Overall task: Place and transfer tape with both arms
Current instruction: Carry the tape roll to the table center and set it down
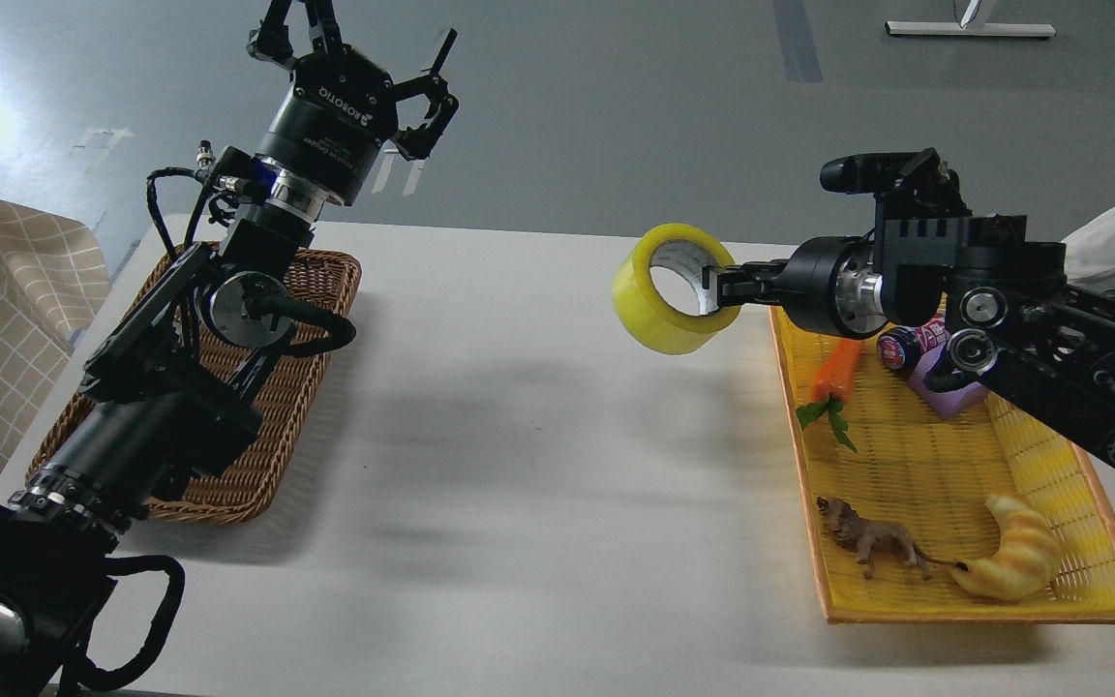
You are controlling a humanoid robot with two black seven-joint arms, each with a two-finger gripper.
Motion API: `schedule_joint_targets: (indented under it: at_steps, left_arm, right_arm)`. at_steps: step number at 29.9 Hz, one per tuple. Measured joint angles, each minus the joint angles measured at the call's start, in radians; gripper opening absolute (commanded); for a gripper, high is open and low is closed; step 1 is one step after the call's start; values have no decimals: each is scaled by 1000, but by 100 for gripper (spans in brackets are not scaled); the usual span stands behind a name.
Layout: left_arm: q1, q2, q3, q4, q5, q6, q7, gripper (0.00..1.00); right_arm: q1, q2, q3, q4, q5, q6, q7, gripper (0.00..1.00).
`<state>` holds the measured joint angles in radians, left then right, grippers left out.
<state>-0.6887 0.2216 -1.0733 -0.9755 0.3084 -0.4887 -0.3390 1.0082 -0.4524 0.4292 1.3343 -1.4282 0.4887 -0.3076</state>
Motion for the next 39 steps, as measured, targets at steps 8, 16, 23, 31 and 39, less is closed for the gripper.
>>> schedule_joint_targets:
  at_steps: [8, 16, 23, 31, 39]
  left_arm:
    - [1, -3, -1, 0, 0, 0, 0, 98]
    - [2, -4, -2, 0, -1, 0, 0, 98]
    - [2, -4, -2, 0, -3, 0, -2, 98]
    - [1, -4, -2, 0, -3, 0, -3, 98]
    - [2, -5, -2, 0, -5, 0, -3, 98]
  right_arm:
    - [15, 126, -103, -107, -6, 0, -1, 0]
    - [15, 252, -130, -204, -12, 0, -2, 0]
    - [29, 339, -194, -265, -17, 0, -4, 0]
    - [46, 416, -212, -364, -37, 0, -4, 0]
    - [51, 450, -246, -409, -77, 0, -4, 0]
